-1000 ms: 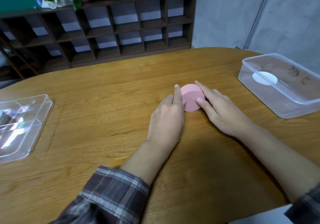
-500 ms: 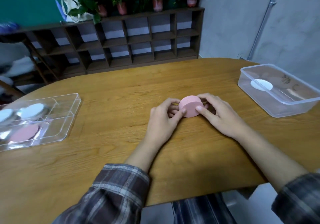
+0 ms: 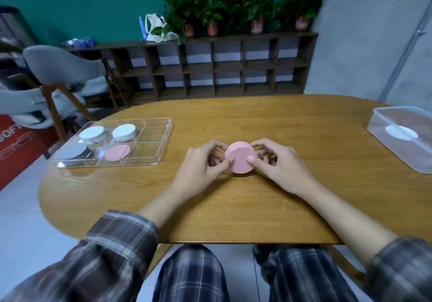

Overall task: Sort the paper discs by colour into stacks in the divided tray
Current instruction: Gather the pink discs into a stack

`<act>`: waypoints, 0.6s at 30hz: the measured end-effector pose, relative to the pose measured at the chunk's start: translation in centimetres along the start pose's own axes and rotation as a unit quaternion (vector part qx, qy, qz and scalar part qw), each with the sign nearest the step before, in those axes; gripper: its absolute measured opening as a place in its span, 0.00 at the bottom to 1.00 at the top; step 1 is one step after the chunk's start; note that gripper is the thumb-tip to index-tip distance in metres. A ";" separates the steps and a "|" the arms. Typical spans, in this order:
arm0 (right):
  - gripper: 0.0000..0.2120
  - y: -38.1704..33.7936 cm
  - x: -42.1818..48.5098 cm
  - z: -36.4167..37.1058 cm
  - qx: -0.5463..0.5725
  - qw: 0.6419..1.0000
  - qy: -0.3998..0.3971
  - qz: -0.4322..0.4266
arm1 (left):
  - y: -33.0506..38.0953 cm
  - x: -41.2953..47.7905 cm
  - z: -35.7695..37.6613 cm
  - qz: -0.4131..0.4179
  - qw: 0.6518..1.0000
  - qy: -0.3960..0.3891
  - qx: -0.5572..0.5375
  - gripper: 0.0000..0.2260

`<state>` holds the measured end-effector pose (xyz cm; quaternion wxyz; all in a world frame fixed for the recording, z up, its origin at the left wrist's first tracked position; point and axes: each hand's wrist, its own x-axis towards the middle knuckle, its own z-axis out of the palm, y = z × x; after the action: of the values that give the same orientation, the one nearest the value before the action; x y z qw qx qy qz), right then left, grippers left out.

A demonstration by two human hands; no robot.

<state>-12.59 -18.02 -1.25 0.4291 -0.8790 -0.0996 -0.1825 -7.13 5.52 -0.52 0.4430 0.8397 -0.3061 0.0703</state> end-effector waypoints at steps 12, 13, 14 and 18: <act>0.12 -8.8 8.7 10.7 0.018 0.996 -0.068 -0.059 | -5.5 -3.6 -13.5 -0.077 0.994 0.077 0.014 0.10; 0.11 -9.3 9.3 11.6 0.019 0.995 -0.071 -0.061 | -6.0 -3.7 -14.5 -0.081 0.993 0.078 0.018 0.10; 0.11 -9.8 10.0 12.6 0.021 0.995 -0.075 -0.061 | -6.4 -3.9 -15.4 -0.085 0.993 0.082 0.025 0.09; 0.11 -11.6 12.8 16.2 0.030 0.992 -0.103 -0.063 | -8.5 -4.1 -18.9 -0.114 0.988 0.100 0.040 0.08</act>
<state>-0.98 2.09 3.13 0.4307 -0.8718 -0.2034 -0.1145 -2.63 25.82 3.20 0.4422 0.8751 -0.1595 0.1151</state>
